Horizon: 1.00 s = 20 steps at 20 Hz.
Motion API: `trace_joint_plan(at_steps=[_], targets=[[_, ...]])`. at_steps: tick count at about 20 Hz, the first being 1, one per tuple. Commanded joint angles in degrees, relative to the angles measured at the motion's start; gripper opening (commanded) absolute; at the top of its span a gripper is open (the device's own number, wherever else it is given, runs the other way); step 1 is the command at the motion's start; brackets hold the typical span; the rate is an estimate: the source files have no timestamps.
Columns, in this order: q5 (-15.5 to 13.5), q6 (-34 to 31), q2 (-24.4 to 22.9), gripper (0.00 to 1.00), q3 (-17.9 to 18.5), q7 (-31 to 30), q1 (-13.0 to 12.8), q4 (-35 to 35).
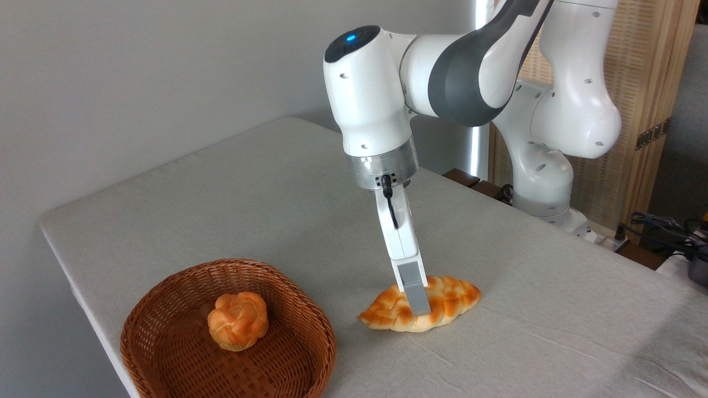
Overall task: Put bread into the basket
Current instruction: 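Close the gripper on the braided bread roll, then lift the braided roll and carry it over the wicker basket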
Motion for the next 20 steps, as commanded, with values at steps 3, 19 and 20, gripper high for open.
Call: trace_joint_plan(at_steps=[3, 19, 20], targets=[[1.73, 2.31, -0.62, 0.43, 1.27, 0.82, -1.83, -2.1], [1.29, 1.69, -0.71, 0.11, 1.18, 0.03, -4.64, -1.4], [1.29, 1.43, -0.71, 0.1, 1.18, -0.06, -5.17, -0.44]])
